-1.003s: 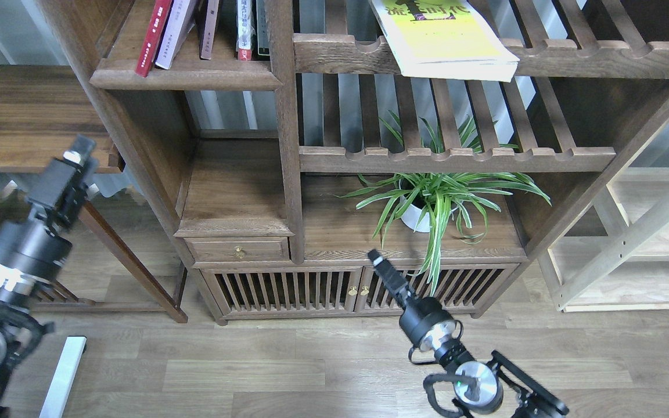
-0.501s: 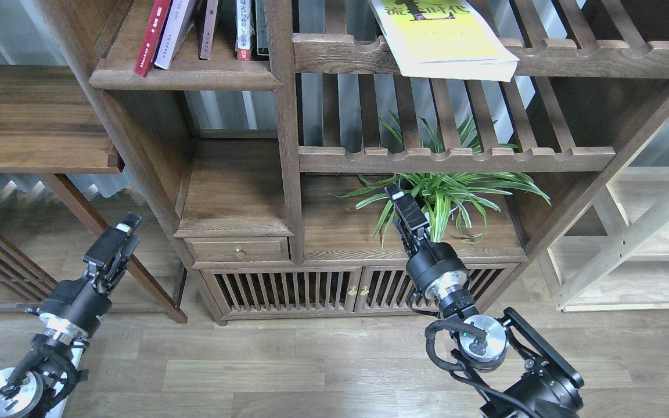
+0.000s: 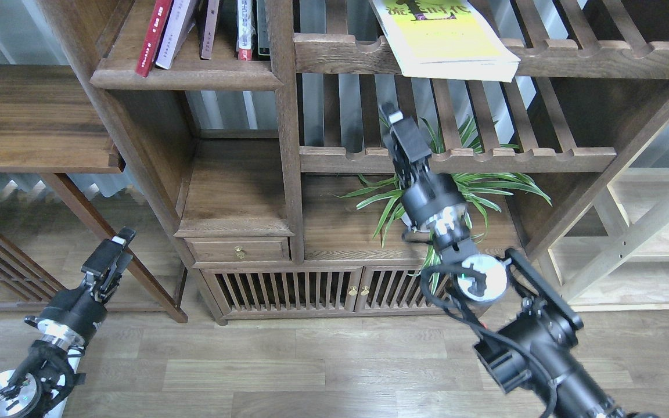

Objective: Organize books on shelf
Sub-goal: 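Raise the right gripper toward the yellow-green book on the top shelf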

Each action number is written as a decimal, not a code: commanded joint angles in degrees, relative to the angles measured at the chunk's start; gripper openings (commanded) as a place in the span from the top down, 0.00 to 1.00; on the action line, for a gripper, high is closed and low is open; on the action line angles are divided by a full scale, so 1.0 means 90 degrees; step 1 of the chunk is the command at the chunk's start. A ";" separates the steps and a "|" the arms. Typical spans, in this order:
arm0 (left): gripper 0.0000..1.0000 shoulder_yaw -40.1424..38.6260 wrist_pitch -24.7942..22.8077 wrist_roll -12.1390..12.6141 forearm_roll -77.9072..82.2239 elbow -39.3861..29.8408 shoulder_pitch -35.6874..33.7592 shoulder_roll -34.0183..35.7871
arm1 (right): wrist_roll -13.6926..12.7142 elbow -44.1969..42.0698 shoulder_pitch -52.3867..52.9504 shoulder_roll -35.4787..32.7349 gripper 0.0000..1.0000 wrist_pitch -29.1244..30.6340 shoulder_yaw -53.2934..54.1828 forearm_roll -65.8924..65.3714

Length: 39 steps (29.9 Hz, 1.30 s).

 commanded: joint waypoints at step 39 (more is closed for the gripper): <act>0.17 0.0252 0.0000 0.0018 0.0010 0.0157 -0.0430 0.0000 | -0.0014 -0.0091 0.0079 -0.0381 0.02 0.0326 0.0819 0.0339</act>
